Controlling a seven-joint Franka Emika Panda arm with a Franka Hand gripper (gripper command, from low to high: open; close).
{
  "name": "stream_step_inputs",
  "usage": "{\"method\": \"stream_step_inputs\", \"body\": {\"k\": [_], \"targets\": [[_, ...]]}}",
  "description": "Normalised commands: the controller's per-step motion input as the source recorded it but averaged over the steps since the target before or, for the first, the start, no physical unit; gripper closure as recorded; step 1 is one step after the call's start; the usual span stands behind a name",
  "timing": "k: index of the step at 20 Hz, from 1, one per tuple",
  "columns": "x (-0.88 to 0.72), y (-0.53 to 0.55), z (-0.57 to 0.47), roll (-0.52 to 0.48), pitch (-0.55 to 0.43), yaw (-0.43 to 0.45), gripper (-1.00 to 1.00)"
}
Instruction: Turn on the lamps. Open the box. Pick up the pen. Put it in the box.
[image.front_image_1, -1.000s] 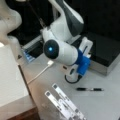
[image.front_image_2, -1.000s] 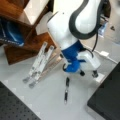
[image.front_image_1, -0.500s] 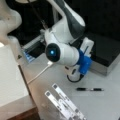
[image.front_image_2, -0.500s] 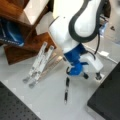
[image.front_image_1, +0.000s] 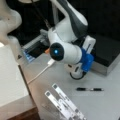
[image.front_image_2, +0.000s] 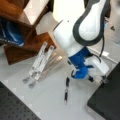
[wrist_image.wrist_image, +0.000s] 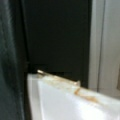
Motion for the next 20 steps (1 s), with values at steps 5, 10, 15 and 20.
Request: {"method": "stream_step_inputs", "body": {"k": [5, 10, 15, 20], "targets": [[-0.04, 0.01, 0.04, 0.127, 0.011, -0.037, -1.0], [-0.1, 0.03, 0.06, 0.099, 0.03, -0.048, -1.0], [-0.15, 0.04, 0.06, 0.077, 0.043, -0.055, -1.0], [-0.14, 0.03, 0.06, 0.06, 0.038, -0.067, -1.0]]}}
